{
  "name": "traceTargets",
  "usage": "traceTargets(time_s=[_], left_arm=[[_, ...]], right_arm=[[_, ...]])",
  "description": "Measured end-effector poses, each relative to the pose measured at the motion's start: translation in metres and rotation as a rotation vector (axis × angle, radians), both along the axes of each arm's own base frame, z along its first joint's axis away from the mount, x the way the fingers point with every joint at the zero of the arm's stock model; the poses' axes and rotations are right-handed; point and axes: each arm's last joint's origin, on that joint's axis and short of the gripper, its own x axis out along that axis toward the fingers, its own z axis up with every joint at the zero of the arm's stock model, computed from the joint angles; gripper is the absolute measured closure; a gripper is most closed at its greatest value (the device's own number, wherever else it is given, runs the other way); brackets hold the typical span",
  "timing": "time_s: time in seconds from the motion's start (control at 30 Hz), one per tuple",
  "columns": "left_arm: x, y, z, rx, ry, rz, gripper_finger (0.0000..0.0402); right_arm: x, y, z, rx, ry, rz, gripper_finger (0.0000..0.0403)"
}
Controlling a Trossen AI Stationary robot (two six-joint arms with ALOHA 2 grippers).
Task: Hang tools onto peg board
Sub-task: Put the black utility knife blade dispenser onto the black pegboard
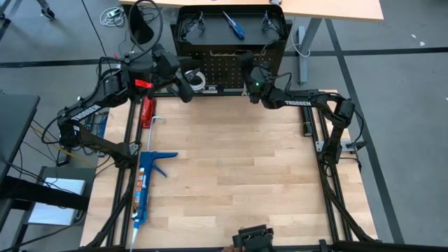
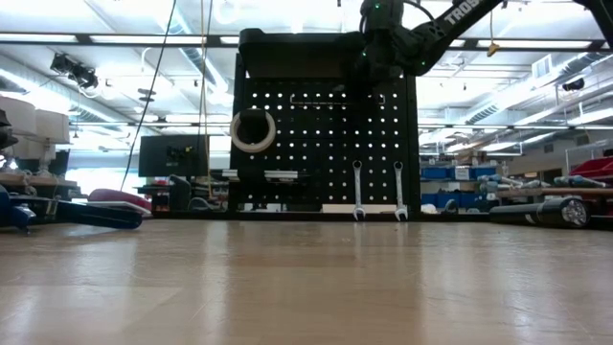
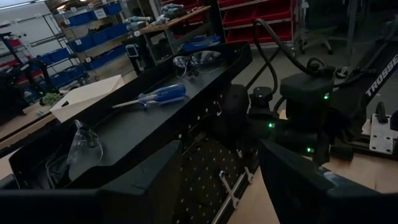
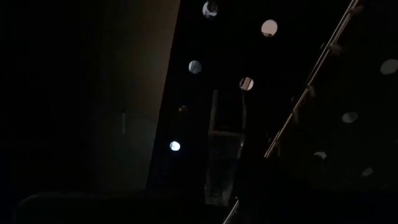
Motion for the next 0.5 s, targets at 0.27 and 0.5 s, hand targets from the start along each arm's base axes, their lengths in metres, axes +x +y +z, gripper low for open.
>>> traceTargets(time_s=[0.27,0.5], left_arm=[[0.0,0.0,0.0001,0.0,-0.001,0.0,0.0183],[0.0,0.0,0.0001,0.0,-0.001,0.0,0.0183]], right_arm=[[-0.0013,-0.0024,-0.0009,0.009,-0.008,-0.004,0.0275],[-0.0013,-0.002,-0.0003,0.009,-0.015,0.002,0.0232]])
